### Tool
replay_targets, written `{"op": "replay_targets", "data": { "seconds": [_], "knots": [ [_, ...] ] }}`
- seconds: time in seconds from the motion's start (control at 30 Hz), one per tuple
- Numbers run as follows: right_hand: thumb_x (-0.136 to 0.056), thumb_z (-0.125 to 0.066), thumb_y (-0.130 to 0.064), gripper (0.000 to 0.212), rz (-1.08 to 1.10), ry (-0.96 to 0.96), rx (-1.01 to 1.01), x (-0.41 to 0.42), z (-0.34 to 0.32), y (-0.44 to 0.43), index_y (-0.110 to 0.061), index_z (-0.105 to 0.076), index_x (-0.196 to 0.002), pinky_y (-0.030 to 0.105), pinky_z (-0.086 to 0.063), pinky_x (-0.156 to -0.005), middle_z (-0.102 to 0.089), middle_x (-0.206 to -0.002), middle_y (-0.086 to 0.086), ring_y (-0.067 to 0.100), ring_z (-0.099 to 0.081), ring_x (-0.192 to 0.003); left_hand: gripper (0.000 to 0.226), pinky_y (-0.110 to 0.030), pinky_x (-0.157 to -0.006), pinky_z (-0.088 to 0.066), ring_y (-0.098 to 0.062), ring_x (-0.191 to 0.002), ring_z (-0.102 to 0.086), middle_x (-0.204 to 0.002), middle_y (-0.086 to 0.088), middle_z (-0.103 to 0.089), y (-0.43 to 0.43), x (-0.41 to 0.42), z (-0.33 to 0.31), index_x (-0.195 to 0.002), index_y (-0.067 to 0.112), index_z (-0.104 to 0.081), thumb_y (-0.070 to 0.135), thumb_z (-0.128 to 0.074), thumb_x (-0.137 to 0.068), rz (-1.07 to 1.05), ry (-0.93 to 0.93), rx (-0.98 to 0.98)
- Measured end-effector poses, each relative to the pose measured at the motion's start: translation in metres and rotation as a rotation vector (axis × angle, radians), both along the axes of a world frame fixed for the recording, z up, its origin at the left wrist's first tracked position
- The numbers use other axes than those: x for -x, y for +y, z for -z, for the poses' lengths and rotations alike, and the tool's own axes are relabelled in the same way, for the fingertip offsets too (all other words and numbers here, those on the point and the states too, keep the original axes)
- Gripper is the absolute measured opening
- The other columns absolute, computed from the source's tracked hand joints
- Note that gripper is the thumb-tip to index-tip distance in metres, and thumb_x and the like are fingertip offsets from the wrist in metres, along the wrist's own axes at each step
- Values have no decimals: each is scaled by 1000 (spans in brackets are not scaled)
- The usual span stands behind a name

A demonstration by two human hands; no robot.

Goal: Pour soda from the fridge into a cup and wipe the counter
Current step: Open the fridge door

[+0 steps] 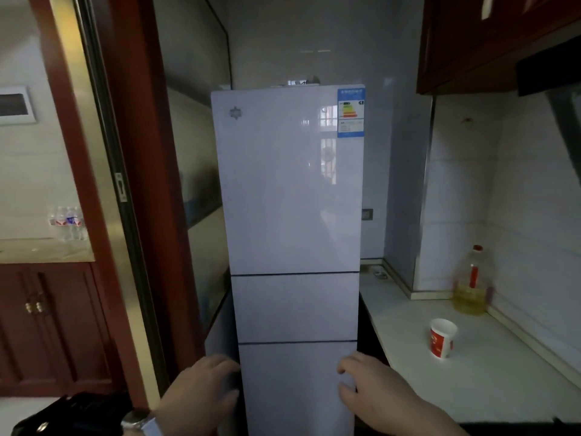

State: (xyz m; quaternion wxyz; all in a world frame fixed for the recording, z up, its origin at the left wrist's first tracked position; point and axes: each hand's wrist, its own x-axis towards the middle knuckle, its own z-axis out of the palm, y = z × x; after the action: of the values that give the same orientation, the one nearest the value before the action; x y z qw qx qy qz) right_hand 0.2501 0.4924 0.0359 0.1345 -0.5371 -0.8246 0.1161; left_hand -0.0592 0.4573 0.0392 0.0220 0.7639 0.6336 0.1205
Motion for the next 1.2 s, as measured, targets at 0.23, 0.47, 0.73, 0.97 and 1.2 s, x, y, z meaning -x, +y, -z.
{"op": "replay_targets", "data": {
  "seconds": [0.23, 0.47, 0.73, 0.97, 1.2],
  "knots": [
    [-97, -44, -43, 35, -21, -7, -43, -16, -13, 76, -26, -54, -126, 27, -43, -93, -50, -128, -9, 11, -50, -115, 49, -25, -106, -36, -3, -129, -41, -142, 20, -43, 64, -2, -5, -137, 39, -44, 48, -49, -89, -93, 11, -35],
    [-97, -43, -44, 32, -73, -32, 20, -3, -3, 144, -26, -54, -122, 29, -44, -94, -49, -124, -10, 9, -48, -113, 50, -27, -104, -39, -4, -128, -42, -138, 19, -45, 124, 14, 7, -136, 41, -43, 50, -47, -87, -150, 21, 2],
    [-97, -46, -42, 35, -70, -71, 29, 36, 1, 228, -22, -55, -124, 25, -43, -91, -47, -123, -7, 12, -49, -112, 55, -20, -100, -36, -2, -129, -41, -141, 23, -40, 220, 44, 18, -136, 41, -45, 60, -43, -84, -160, -54, -3],
    [-98, -45, -43, 41, -45, -120, -39, 89, -18, 309, -25, -49, -134, 28, -41, -97, -44, -135, -6, 12, -44, -122, 24, -15, -92, -39, 3, -112, -52, -124, 21, -54, 331, 95, 40, -103, 50, -48, 53, -58, -81, -145, -297, 52],
    [-97, -42, -41, 53, -108, -137, -303, 136, -33, 363, -24, -34, -146, 29, -32, -107, -33, -146, -7, 16, -34, -134, 33, -28, -88, -43, -20, -102, -59, -117, -7, -62, 409, 96, 30, -118, 13, -58, 14, -69, -87, -298, -924, -64]
  ]
}}
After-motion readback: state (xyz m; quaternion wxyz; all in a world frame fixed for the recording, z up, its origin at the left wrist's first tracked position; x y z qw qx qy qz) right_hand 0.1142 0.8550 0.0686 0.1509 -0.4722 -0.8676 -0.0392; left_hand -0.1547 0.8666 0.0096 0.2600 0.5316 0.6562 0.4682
